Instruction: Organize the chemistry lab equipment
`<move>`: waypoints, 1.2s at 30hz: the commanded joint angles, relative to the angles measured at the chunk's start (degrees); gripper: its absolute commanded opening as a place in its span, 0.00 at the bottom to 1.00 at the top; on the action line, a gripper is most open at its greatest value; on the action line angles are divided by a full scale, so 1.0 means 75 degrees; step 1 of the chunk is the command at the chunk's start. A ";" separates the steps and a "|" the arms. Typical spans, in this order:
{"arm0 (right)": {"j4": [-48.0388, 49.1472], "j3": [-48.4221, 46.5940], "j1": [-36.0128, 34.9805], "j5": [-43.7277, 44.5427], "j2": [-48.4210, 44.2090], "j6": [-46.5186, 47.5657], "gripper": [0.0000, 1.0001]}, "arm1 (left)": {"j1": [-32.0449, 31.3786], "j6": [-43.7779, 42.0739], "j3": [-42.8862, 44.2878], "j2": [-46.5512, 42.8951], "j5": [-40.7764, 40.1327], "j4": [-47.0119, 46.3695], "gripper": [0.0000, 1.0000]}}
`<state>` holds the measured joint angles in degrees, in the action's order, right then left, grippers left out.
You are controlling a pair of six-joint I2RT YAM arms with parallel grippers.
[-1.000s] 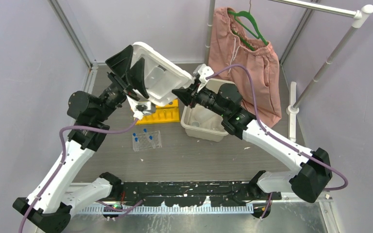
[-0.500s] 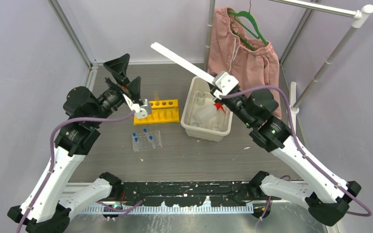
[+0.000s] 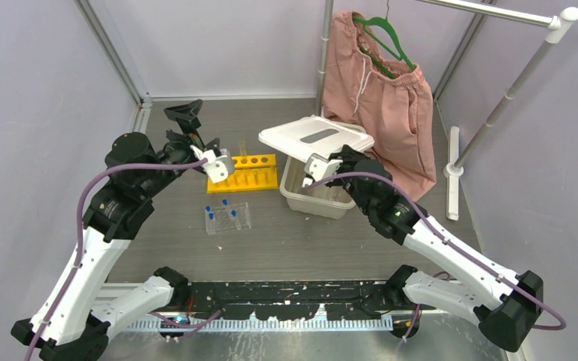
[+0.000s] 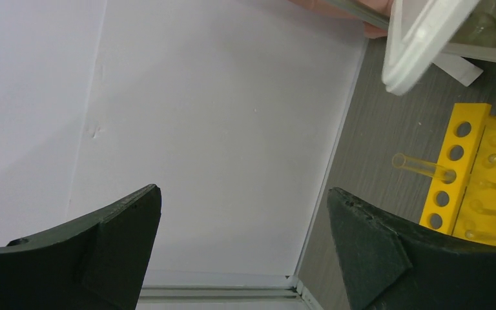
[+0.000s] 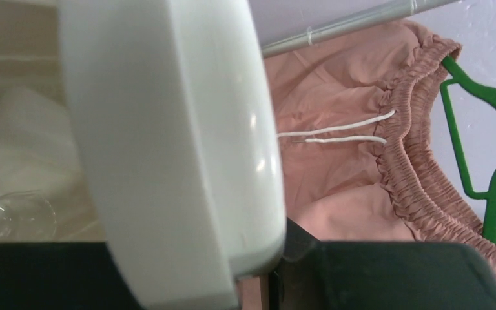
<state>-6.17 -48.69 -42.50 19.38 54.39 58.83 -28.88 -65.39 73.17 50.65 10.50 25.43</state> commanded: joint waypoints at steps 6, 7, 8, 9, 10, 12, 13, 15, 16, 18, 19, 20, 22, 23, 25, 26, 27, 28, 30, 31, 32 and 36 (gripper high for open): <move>0.2320 0.0534 -0.0170 0.0779 0.0269 0.1617 0.01 | -0.0028 0.0139 -0.0041 -0.0195 -0.0002 0.0215 1.00; 0.2423 0.0573 -0.0238 0.0838 0.0309 0.1668 0.01 | -0.0028 0.0130 -0.0070 -0.0217 0.0005 0.0224 1.00; 0.2498 0.0593 -0.0335 0.0890 0.0335 0.1726 0.01 | -0.0028 0.0131 -0.0091 -0.0231 0.0007 0.0225 1.00; 0.2600 0.0629 -0.0440 0.0946 0.0345 0.1788 0.01 | -0.0028 0.0139 -0.0098 -0.0248 0.0009 0.0236 1.00; 0.2670 0.0639 -0.0539 0.1004 0.0324 0.1815 0.01 | -0.0028 0.0132 -0.0108 -0.0261 0.0006 0.0252 1.00; 0.2798 0.0636 -0.0674 0.1083 0.0286 0.1869 0.01 | -0.0028 0.0091 -0.0142 -0.0304 0.0005 0.0263 1.00; 0.2843 0.0627 -0.0719 0.1120 0.0266 0.1893 0.01 | -0.0028 0.0077 -0.0165 -0.0318 0.0003 0.0261 1.00; 0.2878 0.0609 -0.0729 0.1143 0.0284 0.1930 0.01 | -0.0028 0.0059 -0.0218 -0.0342 0.0026 0.0255 1.00; 0.2850 0.0612 -0.0727 0.1124 0.0310 0.1890 0.01 | -0.0028 0.0052 -0.0242 -0.0352 0.0032 0.0260 1.00; 0.2844 0.0674 -0.0700 0.1167 0.0411 0.1844 0.01 | -0.0028 0.0046 -0.0283 -0.0367 0.0061 0.0259 1.00; 0.2831 0.0734 -0.0666 0.1188 0.0513 0.1821 0.01 | -0.0028 0.0046 -0.0301 -0.0386 0.0080 0.0256 1.00; 0.2833 0.0831 -0.0631 0.1216 0.0568 0.1795 0.01 | -0.0028 0.0055 -0.0318 -0.0399 0.0102 0.0263 1.00; 0.3048 0.1119 -0.0542 0.1272 0.0666 0.1779 0.04 | -0.0028 0.0046 -0.0350 -0.0424 0.0096 0.0263 1.00; 0.3253 0.1241 -0.0482 0.1317 0.0709 0.1712 0.05 | -0.0026 0.0031 -0.0365 -0.0442 0.0083 0.0268 1.00; 0.3453 0.1380 -0.0336 0.1316 0.0781 0.1525 0.06 | -0.0028 -0.0005 -0.0386 -0.0476 0.0075 0.0324 1.00; 0.3459 0.1430 -0.0285 0.1302 0.0815 0.1519 0.07 | -0.0028 -0.0026 -0.0391 -0.0494 0.0076 0.0361 1.00; 0.3401 0.1458 -0.0258 0.1318 0.0856 0.1500 0.08 | -0.0025 -0.0035 -0.0392 -0.0512 0.0079 0.0378 1.00; 0.3318 0.1477 -0.0243 0.1328 0.0886 0.1514 0.09 | -0.0027 -0.0056 -0.0402 -0.0535 0.0081 0.0392 1.00; 0.3225 0.1503 -0.0248 0.1356 0.0913 0.1437 0.13 | -0.0028 -0.0067 -0.0404 -0.0553 0.0071 0.0420 1.00; 0.3066 0.1497 -0.0248 0.1381 0.0873 0.1347 0.20 | -0.0028 -0.0071 -0.0404 -0.0562 0.0076 0.0440 1.00; 0.2853 0.1473 -0.0262 0.1372 0.0795 0.1201 0.33 | -0.0028 -0.0075 -0.0408 -0.0575 0.0076 0.0466 1.00; 0.1401 0.1236 -0.0450 0.1234 0.0249 0.0621 0.64 | -0.0026 -0.0140 -0.0424 -0.0590 0.0128 0.0500 1.00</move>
<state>11.09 -36.84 -44.64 28.42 60.93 67.81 -28.88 -65.43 69.89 47.11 10.55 29.65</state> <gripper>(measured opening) 0.600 0.996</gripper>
